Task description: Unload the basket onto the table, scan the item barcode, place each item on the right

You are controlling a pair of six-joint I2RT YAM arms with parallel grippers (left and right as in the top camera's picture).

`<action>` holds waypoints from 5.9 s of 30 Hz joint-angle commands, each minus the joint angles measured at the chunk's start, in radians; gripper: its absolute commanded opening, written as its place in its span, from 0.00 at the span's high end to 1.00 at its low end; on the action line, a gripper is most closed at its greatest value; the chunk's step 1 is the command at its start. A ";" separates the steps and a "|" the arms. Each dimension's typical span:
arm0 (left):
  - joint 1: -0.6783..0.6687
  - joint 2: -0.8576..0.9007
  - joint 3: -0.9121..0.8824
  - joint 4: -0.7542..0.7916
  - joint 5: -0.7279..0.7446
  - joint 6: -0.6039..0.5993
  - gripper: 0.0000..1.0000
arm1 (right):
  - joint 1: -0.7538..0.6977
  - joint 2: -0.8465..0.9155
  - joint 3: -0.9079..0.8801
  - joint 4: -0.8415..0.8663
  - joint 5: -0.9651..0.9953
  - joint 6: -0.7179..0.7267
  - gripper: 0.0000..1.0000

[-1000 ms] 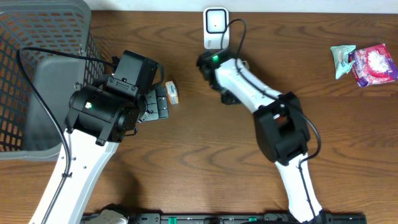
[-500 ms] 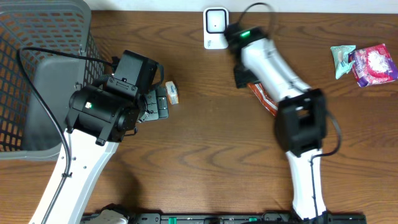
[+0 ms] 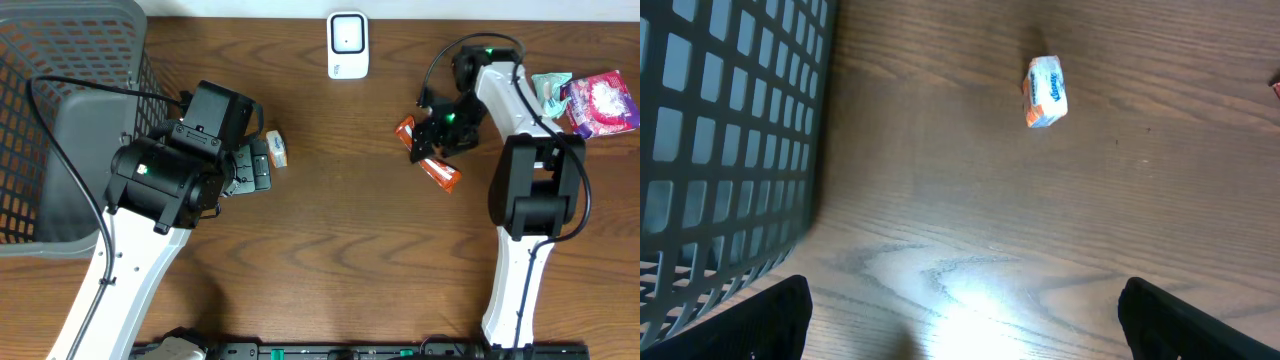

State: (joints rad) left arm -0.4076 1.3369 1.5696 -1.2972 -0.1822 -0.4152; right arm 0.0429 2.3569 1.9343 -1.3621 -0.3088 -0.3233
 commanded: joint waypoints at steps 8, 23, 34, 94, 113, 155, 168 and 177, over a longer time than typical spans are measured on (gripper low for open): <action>0.003 -0.003 0.005 -0.001 -0.002 -0.002 0.02 | 0.054 -0.014 -0.119 0.106 0.056 0.021 0.31; 0.003 -0.003 0.005 -0.001 -0.002 -0.002 0.02 | 0.136 -0.108 -0.003 0.104 0.910 0.785 0.99; 0.003 -0.003 0.005 -0.001 -0.002 -0.002 0.02 | 0.261 -0.053 -0.145 0.187 1.147 1.011 0.99; 0.003 -0.003 0.005 -0.001 -0.002 -0.002 0.02 | 0.124 -0.076 0.024 0.302 0.170 0.502 0.99; 0.003 -0.003 0.005 -0.001 -0.002 -0.002 0.02 | 0.331 -0.029 0.233 0.754 0.430 0.691 0.99; 0.003 -0.003 0.005 -0.001 -0.002 -0.002 0.02 | -0.072 -0.146 0.222 0.223 -0.169 0.379 0.03; 0.003 -0.003 0.005 -0.001 -0.002 -0.002 0.02 | 0.314 -0.145 0.221 0.218 -0.258 0.527 0.01; 0.003 -0.003 0.005 -0.001 -0.002 -0.002 0.02 | 0.545 -0.135 0.221 0.342 0.067 0.801 0.01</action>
State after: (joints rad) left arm -0.4076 1.3369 1.5696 -1.2972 -0.1822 -0.4152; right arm 0.5419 2.2395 2.1624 -1.0428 -0.3859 0.3431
